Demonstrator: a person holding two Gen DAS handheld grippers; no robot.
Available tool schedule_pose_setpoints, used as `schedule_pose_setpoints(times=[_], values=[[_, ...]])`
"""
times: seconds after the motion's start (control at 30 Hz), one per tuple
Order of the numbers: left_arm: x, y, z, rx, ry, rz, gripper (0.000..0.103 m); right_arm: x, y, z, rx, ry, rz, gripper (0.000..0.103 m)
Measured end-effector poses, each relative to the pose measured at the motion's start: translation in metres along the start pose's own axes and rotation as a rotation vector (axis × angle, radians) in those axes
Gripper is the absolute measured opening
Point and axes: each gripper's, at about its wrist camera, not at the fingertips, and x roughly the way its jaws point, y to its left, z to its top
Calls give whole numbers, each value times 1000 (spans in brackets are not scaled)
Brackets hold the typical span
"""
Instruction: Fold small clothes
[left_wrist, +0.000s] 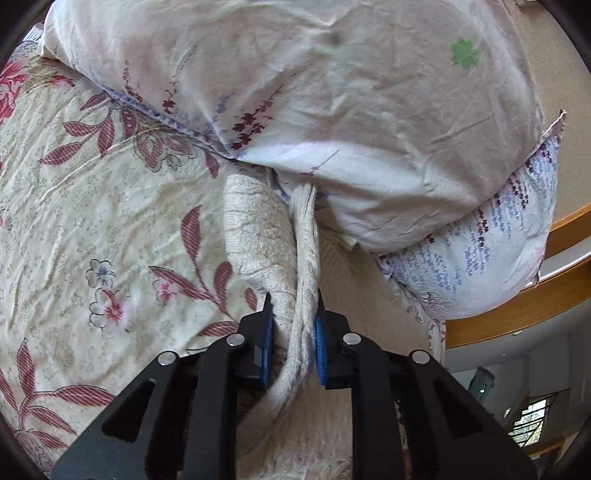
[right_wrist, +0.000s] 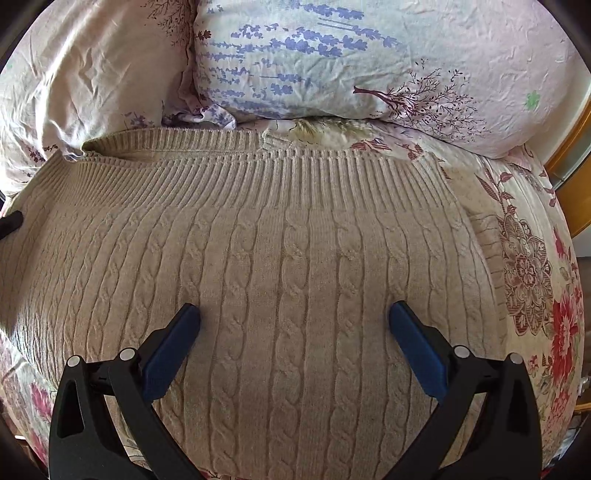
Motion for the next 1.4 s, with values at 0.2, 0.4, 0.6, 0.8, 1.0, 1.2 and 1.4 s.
schedule_pose_setpoints(times=[0.2,0.4,0.6,0.8,1.0,1.2,1.4], values=[[-3,-49,-4,-28,24,-210,16,-7,5,-12,-1,-23,-3,102],[21,-96,-21,-53,102,-372,16,-12,6,-20,-9,-34,-1,102],[60,-132,-40,-73,199,-467,16,-15,6,-24,-32,-71,13,102],[88,-139,-50,-114,255,-476,16,-28,-6,-39,-74,-116,72,102],[118,-160,-62,-93,306,-474,16,-57,-59,-56,41,-151,41,102],[161,-157,-87,-117,400,-395,19,-75,-114,-76,223,-177,91,102],[177,-167,-99,-91,437,-379,48,-78,-148,-79,366,-181,164,96]])
